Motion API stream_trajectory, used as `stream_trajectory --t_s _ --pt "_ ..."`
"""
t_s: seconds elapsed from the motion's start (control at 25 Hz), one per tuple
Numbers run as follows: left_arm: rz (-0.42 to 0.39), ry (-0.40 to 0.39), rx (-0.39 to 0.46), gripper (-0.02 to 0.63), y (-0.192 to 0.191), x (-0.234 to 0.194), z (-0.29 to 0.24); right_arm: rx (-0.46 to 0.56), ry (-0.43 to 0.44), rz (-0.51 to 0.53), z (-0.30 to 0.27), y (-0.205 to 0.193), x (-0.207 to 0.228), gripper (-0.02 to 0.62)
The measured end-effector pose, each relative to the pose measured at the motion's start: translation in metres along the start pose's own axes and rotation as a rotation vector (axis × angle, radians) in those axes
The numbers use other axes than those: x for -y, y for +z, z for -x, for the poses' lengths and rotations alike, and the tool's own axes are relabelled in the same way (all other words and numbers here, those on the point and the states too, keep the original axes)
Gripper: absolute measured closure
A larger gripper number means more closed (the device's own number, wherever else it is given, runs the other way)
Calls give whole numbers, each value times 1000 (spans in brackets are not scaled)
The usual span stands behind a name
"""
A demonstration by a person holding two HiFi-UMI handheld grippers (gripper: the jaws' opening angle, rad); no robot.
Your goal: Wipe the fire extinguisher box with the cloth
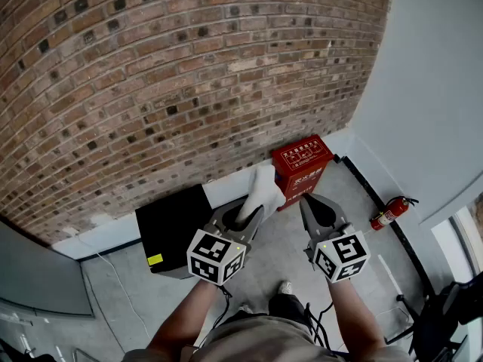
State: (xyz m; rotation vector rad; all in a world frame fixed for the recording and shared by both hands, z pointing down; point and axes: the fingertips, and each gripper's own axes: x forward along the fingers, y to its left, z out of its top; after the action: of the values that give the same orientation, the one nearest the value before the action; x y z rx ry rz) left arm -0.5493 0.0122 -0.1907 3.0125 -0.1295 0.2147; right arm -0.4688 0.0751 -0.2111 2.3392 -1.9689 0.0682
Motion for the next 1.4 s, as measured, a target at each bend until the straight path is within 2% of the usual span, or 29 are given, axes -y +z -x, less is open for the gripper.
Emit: stream_trajectory --t_s 0.44,0.72,1.12,1.4 --pt "-7 -2 -4 512 1 3 -7 8 -7 -12 0 -2 5 571" --pt "-6 12 -19 512 -3 3 -24 1 -13 -28 -3 -8 27 571" --pt "5 93 -83 512 -20 -7 -103 -19 39 -85 -30 -38 105 571" --pt "30 202 -124 512 -35 -39 -162 -42 95 -118 -65 -60 168 571"
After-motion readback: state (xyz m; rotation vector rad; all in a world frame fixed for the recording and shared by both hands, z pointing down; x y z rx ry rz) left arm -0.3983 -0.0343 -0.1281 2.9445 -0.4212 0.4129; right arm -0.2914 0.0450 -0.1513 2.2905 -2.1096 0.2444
